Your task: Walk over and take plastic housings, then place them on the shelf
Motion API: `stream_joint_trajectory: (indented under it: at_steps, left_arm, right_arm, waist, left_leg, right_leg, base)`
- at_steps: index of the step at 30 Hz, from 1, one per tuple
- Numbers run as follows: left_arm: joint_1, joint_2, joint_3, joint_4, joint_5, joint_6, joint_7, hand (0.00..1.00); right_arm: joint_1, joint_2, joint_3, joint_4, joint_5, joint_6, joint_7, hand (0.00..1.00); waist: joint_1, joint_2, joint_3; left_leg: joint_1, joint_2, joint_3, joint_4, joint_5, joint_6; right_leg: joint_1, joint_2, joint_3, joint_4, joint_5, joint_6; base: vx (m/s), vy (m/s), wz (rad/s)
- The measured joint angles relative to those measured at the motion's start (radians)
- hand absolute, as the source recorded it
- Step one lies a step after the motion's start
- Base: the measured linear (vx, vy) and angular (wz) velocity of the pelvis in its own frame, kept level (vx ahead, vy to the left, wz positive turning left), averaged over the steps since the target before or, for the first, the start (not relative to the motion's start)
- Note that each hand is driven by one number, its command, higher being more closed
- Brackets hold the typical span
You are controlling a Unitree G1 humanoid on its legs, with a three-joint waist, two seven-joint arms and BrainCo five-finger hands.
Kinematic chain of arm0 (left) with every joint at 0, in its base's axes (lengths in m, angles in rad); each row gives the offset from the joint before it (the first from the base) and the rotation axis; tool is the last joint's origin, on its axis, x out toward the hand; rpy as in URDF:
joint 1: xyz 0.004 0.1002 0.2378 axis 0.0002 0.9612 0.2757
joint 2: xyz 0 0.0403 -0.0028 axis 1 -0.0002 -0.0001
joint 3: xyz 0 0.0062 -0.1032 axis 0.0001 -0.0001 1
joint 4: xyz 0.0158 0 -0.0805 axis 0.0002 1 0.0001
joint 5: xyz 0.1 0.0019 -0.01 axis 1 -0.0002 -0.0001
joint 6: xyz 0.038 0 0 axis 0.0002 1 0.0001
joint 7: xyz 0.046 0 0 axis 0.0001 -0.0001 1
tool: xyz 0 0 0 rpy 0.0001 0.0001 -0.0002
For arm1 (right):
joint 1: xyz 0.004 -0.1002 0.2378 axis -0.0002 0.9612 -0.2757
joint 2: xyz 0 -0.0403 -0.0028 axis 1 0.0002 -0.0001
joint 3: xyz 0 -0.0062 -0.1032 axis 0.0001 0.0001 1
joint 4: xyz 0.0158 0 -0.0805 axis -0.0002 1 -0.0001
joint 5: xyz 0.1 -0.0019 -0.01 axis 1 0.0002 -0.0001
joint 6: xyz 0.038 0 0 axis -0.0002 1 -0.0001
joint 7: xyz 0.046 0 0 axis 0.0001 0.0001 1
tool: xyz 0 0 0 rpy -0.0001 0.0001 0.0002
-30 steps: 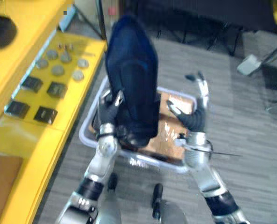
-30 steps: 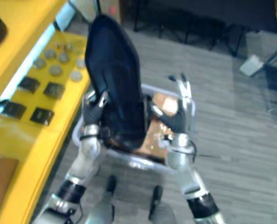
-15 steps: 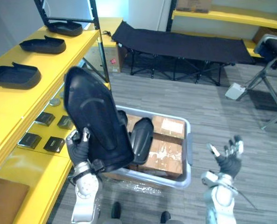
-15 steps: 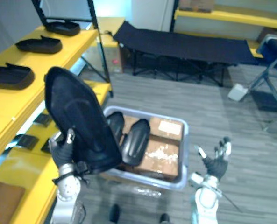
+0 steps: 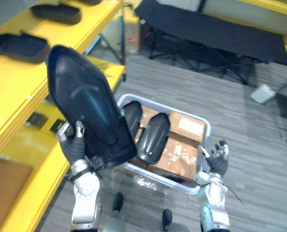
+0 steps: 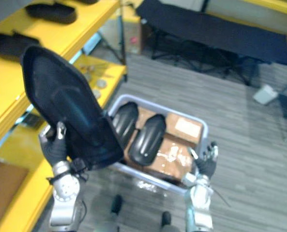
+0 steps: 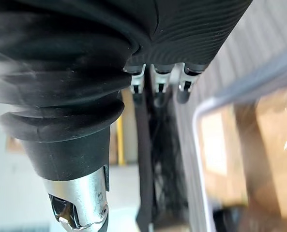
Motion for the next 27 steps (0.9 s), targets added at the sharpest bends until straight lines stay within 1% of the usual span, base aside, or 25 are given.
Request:
stream_joint_trajectory:
  at_steps: [1,2,4,5,6,7,8,9,10,11,12,13,14,15,16,17,18,20,21,23,24,25,26,27]
  left_arm:
    - [0.010,-0.001,0.001,0.007,-0.001,0.000,0.003,1.00]
    - [0.019,-0.002,0.002,0.007,-0.003,-0.001,0.005,1.00]
    - [0.058,-0.015,-0.005,0.007,-0.011,-0.002,0.002,1.00]
    - [0.068,-0.019,-0.011,0.006,-0.015,-0.002,0.000,1.00]
    - [0.088,-0.031,-0.021,0.006,-0.033,-0.002,-0.008,1.00]
    - [0.102,-0.044,-0.050,0.003,-0.040,-0.002,-0.012,1.00]
    - [0.104,-0.046,-0.055,0.003,-0.041,-0.002,-0.014,1.00]
    - [0.099,-0.048,-0.081,0.004,-0.047,0.000,-0.021,1.00]
    - [0.089,-0.051,-0.089,0.001,-0.048,-0.001,-0.037,1.00]
    - [0.092,-0.052,-0.092,-0.001,-0.048,-0.004,-0.040,1.00]
    - [0.099,-0.052,-0.093,-0.001,-0.065,-0.003,-0.043,1.00]
    - [0.105,-0.052,-0.093,-0.005,-0.074,-0.004,-0.046,1.00]
    - [0.111,-0.046,-0.093,-0.014,-0.077,-0.004,-0.054,1.00]
    - [0.107,-0.041,-0.098,-0.025,-0.077,-0.005,-0.067,1.00]
    - [0.107,-0.041,-0.102,-0.031,-0.077,-0.008,-0.073,1.00]
    - [0.105,-0.041,-0.112,-0.033,-0.085,-0.013,-0.080,1.00]
    - [0.114,-0.041,-0.114,-0.034,-0.087,-0.013,-0.080,1.00]
    - [0.121,-0.041,-0.116,-0.034,-0.087,-0.013,-0.081,1.00]
    - [0.118,-0.039,-0.117,-0.035,-0.087,-0.013,-0.082,1.00]
    - [0.103,-0.029,-0.112,-0.034,-0.086,-0.013,-0.083,1.00]
    - [0.097,-0.018,-0.107,-0.034,-0.085,-0.013,-0.083,1.00]
    - [0.084,-0.001,-0.091,-0.034,-0.083,-0.013,-0.085,1.00]
    - [0.077,0.000,-0.086,-0.034,-0.082,-0.013,-0.085,1.00]
    - [0.057,0.009,-0.080,-0.034,-0.079,-0.013,-0.087,1.00]
  right_arm:
    - [-0.003,-0.009,0.000,-0.002,-0.006,0.000,0.006,0.00]
    - [-0.008,-0.014,0.002,-0.004,-0.012,0.000,0.007,0.00]
    - [-0.018,-0.029,0.021,-0.024,-0.040,0.000,0.007,0.00]
    - [-0.013,-0.035,0.028,-0.038,-0.044,0.000,0.006,0.00]
    - [0.009,-0.047,0.040,-0.072,-0.051,0.000,0.006,0.00]
    - [0.036,-0.055,0.043,-0.115,-0.054,0.000,0.006,0.00]
    - [0.050,-0.058,0.039,-0.138,-0.055,0.000,0.006,0.00]
    - [0.079,-0.059,0.020,-0.173,-0.063,0.000,0.004,0.00]
    - [0.090,-0.062,-0.011,-0.191,-0.065,0.000,0.003,0.00]
    - [0.093,-0.063,-0.021,-0.191,-0.064,0.002,0.003,0.00]
    - [0.093,-0.064,-0.026,-0.208,-0.062,0.002,0.000,0.00]
    - [0.099,-0.066,-0.026,-0.226,-0.062,0.002,0.000,0.00]
    - [0.110,-0.063,-0.031,-0.259,-0.061,-0.003,0.000,0.00]
    - [0.122,-0.041,-0.043,-0.270,-0.061,-0.005,0.000,0.00]
    - [0.124,-0.028,-0.050,-0.270,-0.059,-0.006,0.000,0.00]
    - [0.124,-0.001,-0.059,-0.270,-0.046,-0.006,0.001,0.00]
    - [0.125,0.015,-0.060,-0.269,-0.027,-0.005,-0.001,0.00]
    - [0.125,0.018,-0.062,-0.262,-0.022,-0.005,0.000,0.00]
    - [0.120,0.023,-0.069,-0.253,-0.022,-0.005,-0.001,0.00]
    - [0.086,0.028,-0.072,-0.231,-0.023,-0.002,-0.012,0.00]
    - [0.066,0.029,-0.069,-0.217,-0.024,-0.002,-0.014,0.00]
    - [0.039,0.031,-0.064,-0.195,-0.027,0.000,-0.014,0.00]
    - [0.028,0.032,-0.058,-0.186,-0.029,0.001,-0.014,0.00]
    - [0.019,0.032,-0.048,-0.171,-0.031,0.001,-0.011,0.00]
  waist:
    - [0.015,0.002,0.001]
    - [0.016,0.007,0.003]
    - [0.026,0.025,0.014]
    - [0.028,0.030,0.016]
    - [0.027,0.038,0.022]
    - [0.027,0.047,0.025]
    - [0.024,0.053,0.028]
    - [0.005,0.055,0.030]
    - [0.007,0.047,0.034]
    - [0.013,0.050,0.034]
    - [0.014,0.059,0.030]
    - [0.016,0.067,0.025]
    - [0.005,0.082,0.019]
    - [0.003,0.077,0.017]
    - [0.004,0.074,0.016]
    - [0.005,0.065,0.019]
    - [0.005,0.065,0.019]
    - [0.006,0.064,0.020]
    - [0.007,0.061,0.020]
    - [0.009,0.050,0.027]
    - [0.010,0.046,0.026]
    - [0.010,0.040,0.025]
    - [0.009,0.040,0.025]
    - [0.000,0.040,0.025]
  left_leg:
    - [0.005,0.001,-0.021,0.000,0.003,-0.004]
    - [0.005,0.003,-0.031,0.000,0.006,-0.009]
    - [0.006,0.016,-0.075,0.001,0.012,-0.019]
    - [0.005,0.018,-0.086,0.001,0.014,-0.023]
    - [-0.001,0.016,-0.115,0.001,0.020,-0.032]
    - [-0.016,0.012,-0.137,0.000,0.015,-0.024]
    - [-0.029,0.012,-0.116,-0.001,0.004,0.020]
    - [-0.074,0.022,0.015,0.015,-0.069,0.140]
    - [-0.134,0.046,0.188,0.091,-0.117,0.171]
    - [-0.160,0.060,0.262,0.166,-0.121,0.162]
    - [-0.185,0.081,0.345,0.328,-0.125,0.171]
    - [-0.181,0.085,0.360,0.383,-0.129,0.170]
    - [-0.172,0.078,0.345,0.374,-0.146,0.112]
    - [-0.172,0.065,0.326,0.357,-0.148,0.079]
    - [-0.174,0.060,0.323,0.342,-0.153,0.064]
    - [-0.174,0.049,0.330,0.324,-0.159,0.051]
    - [-0.173,0.041,0.334,0.316,-0.152,0.046]
    - [-0.173,0.025,0.334,0.321,-0.142,0.049]
    - [-0.175,0.012,0.338,0.319,-0.143,0.051]
    - [-0.177,0.004,0.364,0.321,-0.147,0.070]
    - [-0.177,0.002,0.381,0.320,-0.152,0.078]
    - [-0.179,0.004,0.406,0.319,-0.158,0.087]
    - [-0.180,0.004,0.414,0.317,-0.160,0.090]
    - [-0.181,0.004,0.417,0.310,-0.162,0.094]
  right_leg:
    - [0.012,0.006,-0.008,0.007,-0.022,-0.011]
    - [0.020,0.011,-0.018,0.007,-0.028,-0.014]
    - [0.037,0.034,-0.049,0.025,-0.052,-0.031]
    - [0.034,0.038,-0.057,0.043,-0.065,-0.036]
    - [0.027,0.041,-0.086,0.090,-0.094,-0.043]
    - [0.012,0.041,-0.127,0.140,-0.124,-0.051]
    - [0.009,0.036,-0.158,0.150,-0.132,-0.056]
    - [0.017,0.019,-0.231,0.136,-0.130,-0.059]
    - [0.016,-0.010,-0.277,0.131,-0.121,-0.062]
    - [0.014,-0.016,-0.288,0.135,-0.121,-0.062]
    - [0.018,-0.024,-0.306,0.153,-0.121,-0.061]
    - [0.017,-0.020,-0.304,0.163,-0.123,-0.059]
    - [0.014,-0.013,-0.296,0.190,-0.131,-0.062]
    - [0.005,-0.026,-0.291,0.198,-0.136,-0.067]
    - [0.003,-0.029,-0.291,0.197,-0.140,-0.069]
    - [0.014,-0.038,-0.292,0.173,-0.145,-0.061]
    - [0.022,-0.045,-0.295,0.143,-0.132,-0.042]
    - [0.035,-0.056,-0.298,0.115,-0.117,-0.028]
    - [0.037,-0.063,-0.297,0.092,-0.109,-0.032]
    - [0.030,-0.076,-0.270,0.068,-0.085,-0.025]
    - [0.026,-0.076,-0.256,0.060,-0.074,-0.025]
    - [0.011,-0.079,-0.220,0.054,-0.060,-0.034]
    - [0.007,-0.079,-0.205,0.050,-0.051,-0.040]
    - [0.000,-0.079,-0.184,0.047,-0.034,-0.040]
  base:
    - [0.03,-0.108,0.56]
    - [-0.01,-0.114,0.52]
    - [-0.03,-0.122,0.50]
    - [-0.05,-0.094,0.59]
    - [-0.06,-0.100,0.81]
    - [-0.07,-0.092,0.95]
    - [-0.09,-0.083,1.44]
    - [-0.10,-0.039,1.58]
    - [-0.08,-0.008,1.43]
    - [-0.03,0.042,0.83]
    - [0.01,0.043,0.31]
    - [0.02,0.034,0.40]
    - [-0.04,0.104,0.38]
    - [-0.06,0.121,0.42]
    - [-0.06,0.148,0.35]
    - [-0.02,0.100,0.24]
    - [0.00,0.098,0.21]
    - [0.00,0.093,0.08]
    - [0.03,0.147,-0.02]
    - [0.04,0.131,-0.26]
    - [0.06,0.086,-0.52]
    - [0.07,0.091,-0.48]
    - [0.08,0.095,-0.39]
    - [0.07,0.098,-0.08]
